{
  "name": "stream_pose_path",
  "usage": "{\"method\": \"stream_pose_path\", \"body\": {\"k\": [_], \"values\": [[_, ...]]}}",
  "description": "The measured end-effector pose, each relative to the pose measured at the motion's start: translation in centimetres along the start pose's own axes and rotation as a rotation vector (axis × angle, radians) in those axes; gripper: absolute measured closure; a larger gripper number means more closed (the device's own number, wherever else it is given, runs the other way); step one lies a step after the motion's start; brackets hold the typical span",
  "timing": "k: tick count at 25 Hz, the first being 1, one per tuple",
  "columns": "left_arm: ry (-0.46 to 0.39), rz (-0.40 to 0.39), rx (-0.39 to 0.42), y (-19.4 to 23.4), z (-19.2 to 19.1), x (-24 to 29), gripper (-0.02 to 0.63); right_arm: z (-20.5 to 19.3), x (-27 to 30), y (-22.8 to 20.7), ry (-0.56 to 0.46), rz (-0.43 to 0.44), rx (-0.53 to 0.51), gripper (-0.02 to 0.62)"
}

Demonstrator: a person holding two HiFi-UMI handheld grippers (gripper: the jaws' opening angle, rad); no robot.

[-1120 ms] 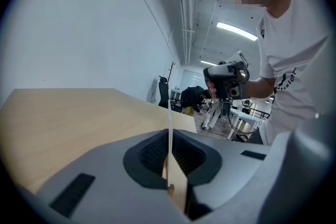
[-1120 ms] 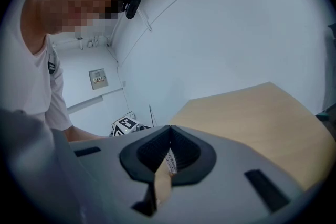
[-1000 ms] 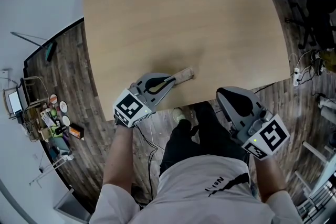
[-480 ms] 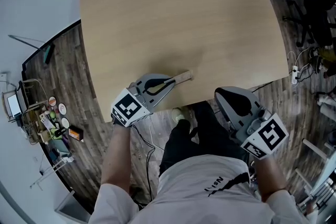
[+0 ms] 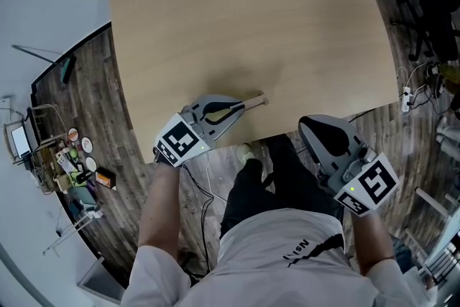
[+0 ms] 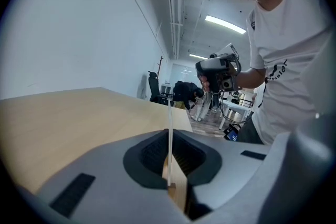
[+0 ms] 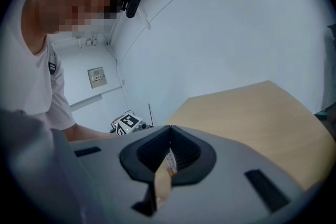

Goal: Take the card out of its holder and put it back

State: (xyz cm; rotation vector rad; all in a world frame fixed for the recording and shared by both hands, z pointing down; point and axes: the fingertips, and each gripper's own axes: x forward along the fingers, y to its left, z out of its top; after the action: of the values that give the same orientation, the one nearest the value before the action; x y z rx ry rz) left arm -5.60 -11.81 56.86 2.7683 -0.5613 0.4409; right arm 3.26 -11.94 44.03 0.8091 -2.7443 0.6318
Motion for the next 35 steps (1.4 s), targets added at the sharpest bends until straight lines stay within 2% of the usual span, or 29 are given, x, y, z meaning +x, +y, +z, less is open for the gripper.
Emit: {"method": "stream_pose_path", "body": {"k": [8,12,14,16,21,29,31,35], "values": [[0.012,0.008,-0.054,0.1,-2.0,0.6,0.577,-0.8,0.0,0.0,0.014,0.008,0.01,0.581],[0.009,0.052,-0.09,0.5,-2.6,0.2,0.523,-0.9,0.1,0.1,0.017,0.012,0.011,0.581],[-0.022,0.096,-0.104,0.9,-1.9,-0.4,0.528,-0.9,0.1,0.3,0.018,0.015,0.01,0.581],[-0.036,0.13,-0.1,1.2,-1.3,-0.8,0.571,-1.1,0.0,0.6,0.021,0.017,0.011,0.581],[-0.075,0.19,-0.123,1.1,-1.6,-1.3,0.58,-1.3,0.3,1.0,0.028,0.017,0.015,0.581],[-0.043,0.166,-0.157,0.9,-3.6,-0.7,0.567,-1.8,0.3,1.0,0.034,0.025,0.02,0.581],[-0.055,0.179,-0.171,0.9,-3.3,-1.3,0.545,-1.8,0.4,1.1,0.032,0.03,0.02,0.581],[-0.084,0.229,-0.179,0.5,-2.2,-2.6,0.543,-1.6,0.2,1.1,0.018,0.026,0.026,0.581]]}}
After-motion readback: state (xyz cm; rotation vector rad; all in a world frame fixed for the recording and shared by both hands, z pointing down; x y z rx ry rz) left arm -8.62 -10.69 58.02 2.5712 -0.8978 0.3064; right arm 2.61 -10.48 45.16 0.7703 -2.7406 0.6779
